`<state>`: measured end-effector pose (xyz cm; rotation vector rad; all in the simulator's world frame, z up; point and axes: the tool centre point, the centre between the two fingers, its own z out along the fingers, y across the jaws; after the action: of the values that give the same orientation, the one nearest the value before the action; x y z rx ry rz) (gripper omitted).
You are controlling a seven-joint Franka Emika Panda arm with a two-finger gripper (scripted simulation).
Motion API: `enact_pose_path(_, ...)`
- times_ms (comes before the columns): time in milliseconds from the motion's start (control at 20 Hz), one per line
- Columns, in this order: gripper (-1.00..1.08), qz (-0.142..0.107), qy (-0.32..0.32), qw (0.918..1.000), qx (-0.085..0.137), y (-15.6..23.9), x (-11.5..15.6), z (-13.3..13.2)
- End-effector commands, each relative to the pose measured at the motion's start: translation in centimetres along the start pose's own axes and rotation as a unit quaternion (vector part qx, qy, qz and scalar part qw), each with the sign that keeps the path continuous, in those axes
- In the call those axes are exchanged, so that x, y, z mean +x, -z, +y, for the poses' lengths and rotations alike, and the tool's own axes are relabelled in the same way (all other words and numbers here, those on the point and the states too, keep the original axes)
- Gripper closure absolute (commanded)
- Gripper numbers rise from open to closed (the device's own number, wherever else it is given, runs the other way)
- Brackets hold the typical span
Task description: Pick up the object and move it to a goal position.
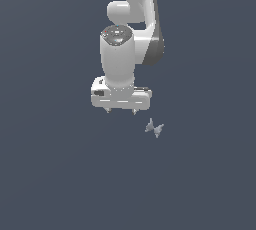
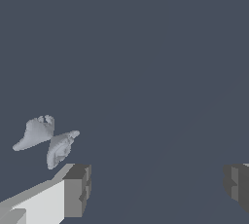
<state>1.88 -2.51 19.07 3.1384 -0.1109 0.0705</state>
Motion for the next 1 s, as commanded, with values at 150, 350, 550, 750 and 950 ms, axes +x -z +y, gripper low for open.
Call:
enact_pose_path(150, -0.92, -0.003, 0.001, 1.0, -0.003, -0.2, -0.1, 0.2)
enact_pose_path(350, -0.92, -0.012, 0.001, 0.9998, -0.014, -0.8, -0.3, 1.1)
enact_pose_path(550, -0.92, -0.015, -0.001, 0.9998, -0.017, -0.9, -0.3, 1.4)
enact_pose_path(750, -0.92, -0.014, 0.009, 0.9997, -0.016, -1.0, -0.3, 1.1)
enact_pose_path(950, -0.92, -0.015, 0.034, 0.9992, -0.016, -1.4, -0.3, 0.4)
